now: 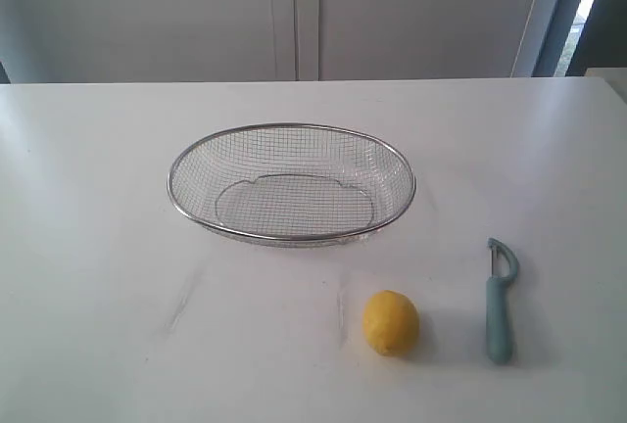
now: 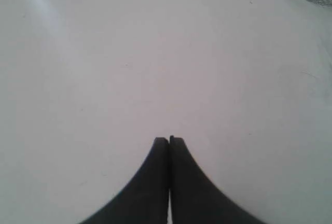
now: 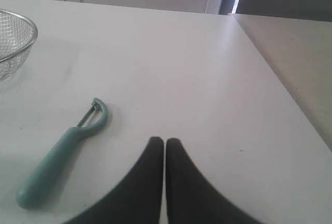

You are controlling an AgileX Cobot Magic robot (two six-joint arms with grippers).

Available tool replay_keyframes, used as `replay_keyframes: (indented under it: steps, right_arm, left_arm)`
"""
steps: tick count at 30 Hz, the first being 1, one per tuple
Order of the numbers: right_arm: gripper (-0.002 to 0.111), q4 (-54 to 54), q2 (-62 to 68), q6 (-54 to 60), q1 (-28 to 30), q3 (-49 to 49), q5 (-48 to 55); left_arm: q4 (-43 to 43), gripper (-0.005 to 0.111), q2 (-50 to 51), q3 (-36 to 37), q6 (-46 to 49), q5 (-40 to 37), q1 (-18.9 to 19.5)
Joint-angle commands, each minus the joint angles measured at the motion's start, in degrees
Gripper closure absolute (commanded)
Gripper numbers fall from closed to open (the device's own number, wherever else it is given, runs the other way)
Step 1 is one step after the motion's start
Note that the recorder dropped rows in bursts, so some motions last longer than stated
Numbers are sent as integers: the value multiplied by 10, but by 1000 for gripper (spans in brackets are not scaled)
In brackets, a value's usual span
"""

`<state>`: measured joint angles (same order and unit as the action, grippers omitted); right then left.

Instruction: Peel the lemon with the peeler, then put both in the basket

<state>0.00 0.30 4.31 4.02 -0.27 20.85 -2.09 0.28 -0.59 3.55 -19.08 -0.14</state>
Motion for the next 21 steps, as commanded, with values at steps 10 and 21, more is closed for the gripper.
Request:
replay_keyframes:
  steps: [10, 21]
  right_arm:
    - [106, 0, -3, 4, -1, 3, -140]
    - [106, 0, -3, 4, -1, 3, -274]
  left_arm:
    - [-4, 107, -3, 6, -5, -2, 1]
    - [-4, 107, -3, 6, -5, -2, 1]
